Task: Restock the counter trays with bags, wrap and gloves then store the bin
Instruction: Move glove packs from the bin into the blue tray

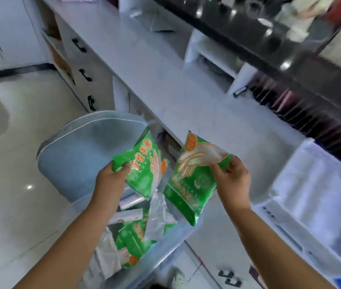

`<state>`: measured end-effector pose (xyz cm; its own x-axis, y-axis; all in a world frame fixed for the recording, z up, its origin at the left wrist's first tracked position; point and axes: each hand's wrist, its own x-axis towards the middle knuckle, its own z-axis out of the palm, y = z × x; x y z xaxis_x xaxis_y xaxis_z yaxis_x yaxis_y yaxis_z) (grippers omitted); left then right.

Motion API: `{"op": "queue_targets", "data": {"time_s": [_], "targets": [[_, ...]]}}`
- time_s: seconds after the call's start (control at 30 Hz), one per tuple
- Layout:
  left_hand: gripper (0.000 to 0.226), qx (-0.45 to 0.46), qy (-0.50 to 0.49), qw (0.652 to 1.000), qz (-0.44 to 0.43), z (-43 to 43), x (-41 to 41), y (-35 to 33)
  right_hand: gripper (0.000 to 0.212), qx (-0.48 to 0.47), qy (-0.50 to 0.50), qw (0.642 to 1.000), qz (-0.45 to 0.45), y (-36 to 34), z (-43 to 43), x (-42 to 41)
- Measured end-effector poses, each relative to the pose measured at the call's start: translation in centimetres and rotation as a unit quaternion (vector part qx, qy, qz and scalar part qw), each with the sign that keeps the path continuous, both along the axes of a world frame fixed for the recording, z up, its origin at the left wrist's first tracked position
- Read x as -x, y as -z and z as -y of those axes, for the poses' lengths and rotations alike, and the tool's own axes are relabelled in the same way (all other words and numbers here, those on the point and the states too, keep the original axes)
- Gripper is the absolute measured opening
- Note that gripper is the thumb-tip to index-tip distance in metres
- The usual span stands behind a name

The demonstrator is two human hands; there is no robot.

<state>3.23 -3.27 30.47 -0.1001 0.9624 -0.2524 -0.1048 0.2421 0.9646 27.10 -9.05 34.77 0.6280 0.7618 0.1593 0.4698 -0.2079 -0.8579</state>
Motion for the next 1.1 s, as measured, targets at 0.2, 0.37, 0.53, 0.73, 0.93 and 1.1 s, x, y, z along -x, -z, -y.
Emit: {"op": "queue_targets", "data": {"time_s": [0.2,0.37,0.53,0.73,0.93,1.1], "targets": [[0.022,-0.054,0.136,0.984,0.103,0.7,-11.4,-6.1,0.012,-0.099,0.134,0.986,-0.012,-5.6,7.1,-8.9],[0.017,-0.048,0.209,0.962,0.168,3.5,-22.0,-9.0,0.019,-0.151,0.258,0.954,0.002,-8.1,15.1,-16.8],[0.021,-0.036,0.283,0.937,0.203,7.3,-31.6,-11.1,0.008,-0.227,0.338,0.913,-0.033,-9.7,22.5,-24.2],[0.020,0.005,0.337,0.914,0.225,11.4,-42.7,-10.7,0.011,-0.281,0.387,0.877,-0.043,-11.6,28.0,-33.4],[0.015,0.113,0.303,0.933,0.154,13.9,-50.1,-6.6,0.015,-0.258,0.410,0.874,-0.039,-10.4,30.1,-39.9],[0.048,-0.183,0.274,0.897,-0.295,14.1,-49.9,-5.4,0.017,-0.230,0.377,0.894,-0.076,-9.4,30.0,-42.9]]}}
